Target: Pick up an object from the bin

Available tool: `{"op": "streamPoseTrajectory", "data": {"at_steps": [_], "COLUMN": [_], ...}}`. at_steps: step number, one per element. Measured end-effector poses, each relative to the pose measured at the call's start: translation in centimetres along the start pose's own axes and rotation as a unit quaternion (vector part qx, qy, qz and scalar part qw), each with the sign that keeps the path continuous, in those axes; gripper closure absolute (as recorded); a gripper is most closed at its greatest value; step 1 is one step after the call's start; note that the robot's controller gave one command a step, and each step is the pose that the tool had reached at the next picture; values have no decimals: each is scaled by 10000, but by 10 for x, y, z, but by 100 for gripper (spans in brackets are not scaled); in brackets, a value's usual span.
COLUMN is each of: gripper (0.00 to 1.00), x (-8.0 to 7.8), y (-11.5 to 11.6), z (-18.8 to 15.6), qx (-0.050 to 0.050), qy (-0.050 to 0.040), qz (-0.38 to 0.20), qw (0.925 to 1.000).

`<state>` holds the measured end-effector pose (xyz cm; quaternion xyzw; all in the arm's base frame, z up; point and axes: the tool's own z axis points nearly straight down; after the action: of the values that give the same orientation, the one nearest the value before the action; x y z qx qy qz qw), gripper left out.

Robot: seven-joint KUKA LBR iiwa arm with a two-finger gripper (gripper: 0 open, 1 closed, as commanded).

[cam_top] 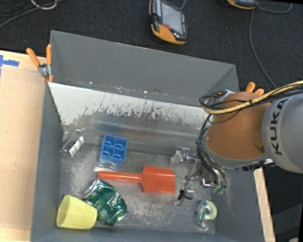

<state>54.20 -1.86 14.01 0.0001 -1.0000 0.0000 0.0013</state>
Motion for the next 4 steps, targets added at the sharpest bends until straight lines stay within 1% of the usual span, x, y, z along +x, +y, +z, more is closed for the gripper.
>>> {"op": "streamPoseTrajectory", "data": {"at_steps": [1,2,3,4], "gripper": [0,0,100,100], "x": [0,-20,9,9], "y": [0,-8,3,3], "z": [0,-99,-49,-49], "qx": [0,-1,-2,-1], "qy": [-1,-45,64,64], "qz": [0,234,1485,1484], "qw": [10000,9997,9889,9889]}}
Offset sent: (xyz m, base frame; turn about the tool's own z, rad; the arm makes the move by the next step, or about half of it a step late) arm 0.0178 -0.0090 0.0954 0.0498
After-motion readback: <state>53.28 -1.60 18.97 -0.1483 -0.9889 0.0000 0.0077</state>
